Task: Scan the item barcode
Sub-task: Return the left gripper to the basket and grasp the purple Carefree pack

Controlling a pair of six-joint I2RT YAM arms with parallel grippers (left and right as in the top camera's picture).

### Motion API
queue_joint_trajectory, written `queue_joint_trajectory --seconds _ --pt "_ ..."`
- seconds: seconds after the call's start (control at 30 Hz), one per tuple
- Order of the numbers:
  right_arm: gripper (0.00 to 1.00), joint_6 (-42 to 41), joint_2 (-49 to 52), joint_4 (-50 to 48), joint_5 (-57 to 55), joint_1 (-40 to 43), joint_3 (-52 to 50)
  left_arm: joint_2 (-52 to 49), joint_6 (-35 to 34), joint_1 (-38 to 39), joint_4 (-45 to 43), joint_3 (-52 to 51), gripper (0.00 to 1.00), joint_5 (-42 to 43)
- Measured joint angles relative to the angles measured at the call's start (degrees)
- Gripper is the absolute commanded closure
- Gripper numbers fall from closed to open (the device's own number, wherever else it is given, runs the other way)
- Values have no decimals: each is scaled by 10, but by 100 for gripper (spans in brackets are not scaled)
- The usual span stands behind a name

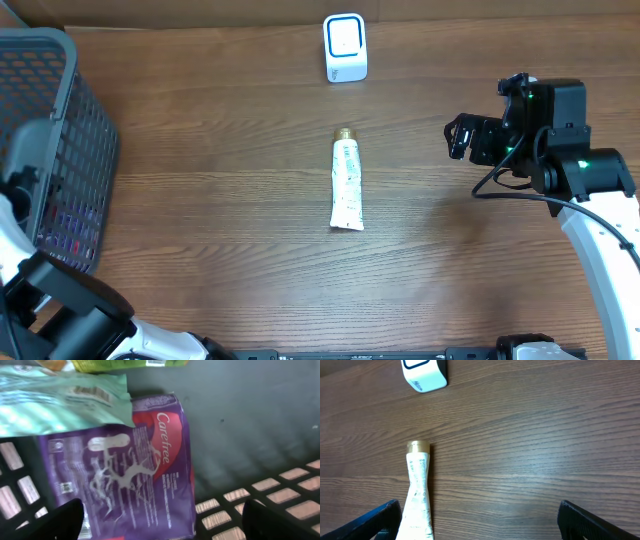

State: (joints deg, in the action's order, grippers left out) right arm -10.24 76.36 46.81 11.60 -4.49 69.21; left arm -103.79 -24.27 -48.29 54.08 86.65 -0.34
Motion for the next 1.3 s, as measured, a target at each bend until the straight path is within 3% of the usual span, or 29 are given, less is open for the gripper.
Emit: queue_joint_trajectory --seconds 0.57,0.9,1.13,1.3 --pt "0 0 0 0 0 0 0 33 -15 11 -142 -96 0 -42" --pt "0 0 0 0 0 0 0 71 -22 22 -204 -159 2 -63" --pt "0 0 0 0 0 0 0 73 -26 22 -200 -160 5 -63" --pt "0 0 0 0 0 0 0 40 -26 17 -96 -100 4 -52"
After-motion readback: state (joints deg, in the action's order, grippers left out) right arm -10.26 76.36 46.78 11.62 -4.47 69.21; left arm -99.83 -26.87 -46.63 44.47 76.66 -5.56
